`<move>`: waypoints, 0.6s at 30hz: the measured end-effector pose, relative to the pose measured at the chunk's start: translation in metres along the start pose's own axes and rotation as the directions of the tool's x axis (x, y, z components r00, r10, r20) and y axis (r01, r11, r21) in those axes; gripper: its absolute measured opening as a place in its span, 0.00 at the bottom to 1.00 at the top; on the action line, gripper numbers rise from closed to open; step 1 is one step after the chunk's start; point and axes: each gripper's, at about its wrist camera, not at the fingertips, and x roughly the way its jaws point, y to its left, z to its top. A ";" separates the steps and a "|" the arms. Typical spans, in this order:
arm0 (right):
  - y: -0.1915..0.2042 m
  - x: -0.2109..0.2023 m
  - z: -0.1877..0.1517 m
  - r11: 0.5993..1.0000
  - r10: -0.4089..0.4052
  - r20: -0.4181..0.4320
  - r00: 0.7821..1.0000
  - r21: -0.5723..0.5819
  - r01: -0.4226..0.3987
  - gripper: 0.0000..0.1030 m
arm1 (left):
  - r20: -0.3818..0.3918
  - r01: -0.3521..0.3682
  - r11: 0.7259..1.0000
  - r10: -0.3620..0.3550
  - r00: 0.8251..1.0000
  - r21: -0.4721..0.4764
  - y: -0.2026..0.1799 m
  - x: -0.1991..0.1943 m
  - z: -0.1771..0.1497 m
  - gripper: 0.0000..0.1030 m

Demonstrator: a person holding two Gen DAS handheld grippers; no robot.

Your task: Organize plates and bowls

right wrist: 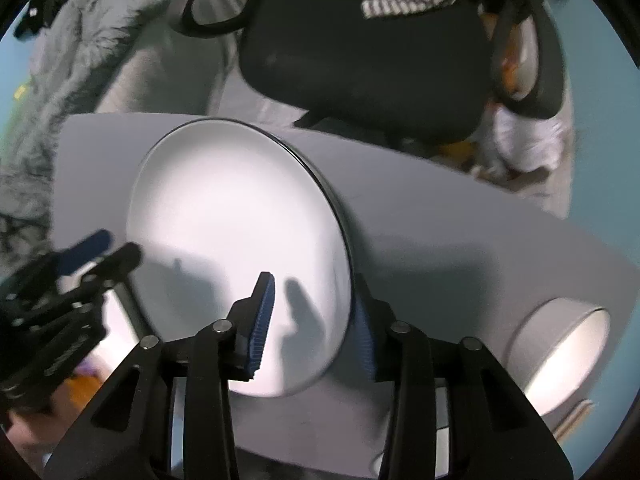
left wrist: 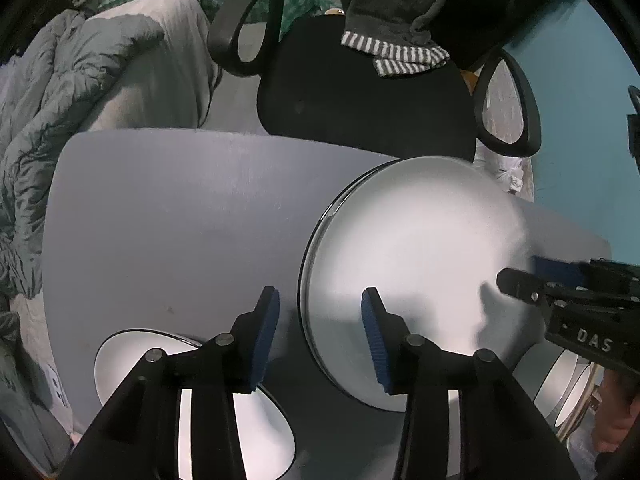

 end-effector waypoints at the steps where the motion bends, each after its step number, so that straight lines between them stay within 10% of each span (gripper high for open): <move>1: 0.000 -0.002 0.000 1.000 -0.010 0.008 1.000 -0.006 0.010 0.41 | -0.001 0.005 1.000 -0.005 1.000 0.002 -0.001 -0.001 -0.001 0.42; 18: 0.017 -0.062 -0.019 0.997 -0.062 0.196 0.979 -0.035 0.070 0.51 | 0.090 0.024 1.000 -0.024 0.996 -0.001 0.003 -0.059 -0.030 0.51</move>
